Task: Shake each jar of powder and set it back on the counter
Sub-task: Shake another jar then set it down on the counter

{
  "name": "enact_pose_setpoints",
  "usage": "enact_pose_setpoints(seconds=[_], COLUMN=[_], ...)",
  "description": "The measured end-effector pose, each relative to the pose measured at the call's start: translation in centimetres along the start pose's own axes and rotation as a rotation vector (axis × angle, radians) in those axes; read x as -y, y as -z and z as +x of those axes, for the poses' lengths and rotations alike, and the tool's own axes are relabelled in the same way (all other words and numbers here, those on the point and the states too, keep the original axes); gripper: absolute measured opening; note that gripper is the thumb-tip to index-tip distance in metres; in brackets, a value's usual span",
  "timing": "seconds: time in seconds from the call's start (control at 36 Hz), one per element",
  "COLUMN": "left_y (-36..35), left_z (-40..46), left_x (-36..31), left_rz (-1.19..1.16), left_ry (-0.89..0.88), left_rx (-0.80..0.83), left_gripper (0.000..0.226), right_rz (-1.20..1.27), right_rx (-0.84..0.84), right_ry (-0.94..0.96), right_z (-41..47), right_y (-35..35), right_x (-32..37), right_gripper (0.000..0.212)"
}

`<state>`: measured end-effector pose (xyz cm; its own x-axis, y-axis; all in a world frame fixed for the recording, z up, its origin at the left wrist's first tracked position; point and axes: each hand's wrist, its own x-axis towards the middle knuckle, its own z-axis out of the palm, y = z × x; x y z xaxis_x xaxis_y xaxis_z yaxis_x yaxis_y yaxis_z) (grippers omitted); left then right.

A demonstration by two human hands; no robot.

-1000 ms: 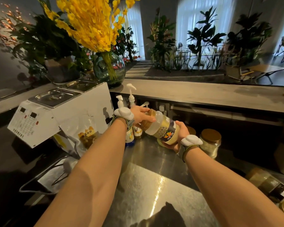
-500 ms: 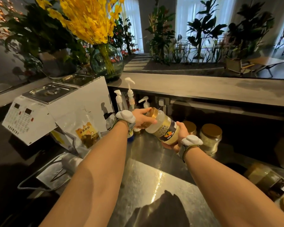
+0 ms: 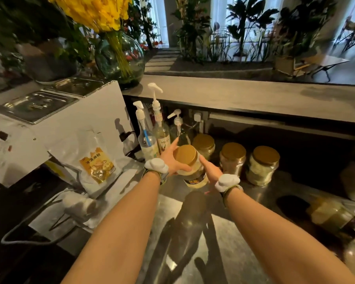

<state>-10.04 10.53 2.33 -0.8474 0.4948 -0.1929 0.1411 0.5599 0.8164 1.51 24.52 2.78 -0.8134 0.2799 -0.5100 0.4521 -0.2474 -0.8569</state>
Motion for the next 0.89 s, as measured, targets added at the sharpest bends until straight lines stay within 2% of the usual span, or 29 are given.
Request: enact_pose_setpoints(seconds=[0.06,0.11,0.14,0.17,0.19,0.25,0.28,0.33,0.39,0.5,0.56,0.61,0.69,0.75,0.83,0.89], left_y=[-0.4,-0.8,-1.0,-1.1,-1.4,-1.7,-2.0,-2.2,-2.4,-2.6,-2.3,-2.0,-1.8,-1.9,-2.2,-2.4], left_z=[0.9,2.1,2.8,3.2,3.7,4.5,4.6,5.3,6.2,7.7,7.5,7.7,7.5,7.0,6.5,5.9], left_x=[1.0,1.9,2.2,2.5,2.8,3.6,3.8,4.5,5.3,7.1,7.1,7.5,8.4,8.9,9.2,8.8], left_rz=[-0.005,-0.15,-0.271,-0.379,-0.457,-0.548,-0.571,-0.634,-0.59,-0.618,-0.628,-0.651,-0.662,-0.664,-0.666,-0.665], left_ry=[-0.002,0.062,0.107,0.163,0.2,0.218,0.216,0.245,0.294,0.388,0.388,0.39,0.414,0.42,0.399,0.397], left_rx=[0.024,0.069,0.087,0.099,0.102,0.085,0.047,0.038,0.093,0.16,0.175,0.192,0.202,0.193,0.159,0.125], left_gripper=[0.138,0.134,0.134,0.131,0.118,0.07,0.053,0.044,0.045,0.037,0.04,0.047,0.041,0.048,0.06,0.086], right_rz=[0.06,0.074,0.057,0.061,0.071,0.061,0.073,0.101,0.114,0.173,0.15,0.098,0.018,-0.003,-0.034,-0.052], right_rx=[0.015,0.031,0.033,0.032,0.03,0.034,0.045,0.015,-0.039,-0.127,-0.122,-0.117,-0.104,-0.106,-0.093,-0.098], right_ry=[0.003,0.003,0.003,-0.022,-0.033,-0.033,-0.051,-0.102,-0.107,-0.193,-0.223,-0.24,-0.249,-0.251,-0.247,-0.25], right_z=[-0.2,1.0,1.7,3.1,4.8,10.1,12.2,13.6,13.5,11.0,11.2,11.9,12.5,12.3,11.6,11.4], right_y=[-0.2,-0.4,-0.6,-0.7,-0.5,0.8,1.6,1.3,0.5,-2.2,-2.2,-2.2,-2.3,-2.4,-2.5,-2.3], right_x=[-0.1,-0.4,-0.8,-1.4,-2.3,-5.5,-6.9,-7.4,-7.0,-5.2,-5.5,-5.7,-5.8,-5.7,-5.4,-5.3], right_gripper=[0.044,0.032,0.038,0.056,0.072,0.097,0.109,0.129,0.133,0.095,0.086,0.09,0.118,0.127,0.104,0.098])
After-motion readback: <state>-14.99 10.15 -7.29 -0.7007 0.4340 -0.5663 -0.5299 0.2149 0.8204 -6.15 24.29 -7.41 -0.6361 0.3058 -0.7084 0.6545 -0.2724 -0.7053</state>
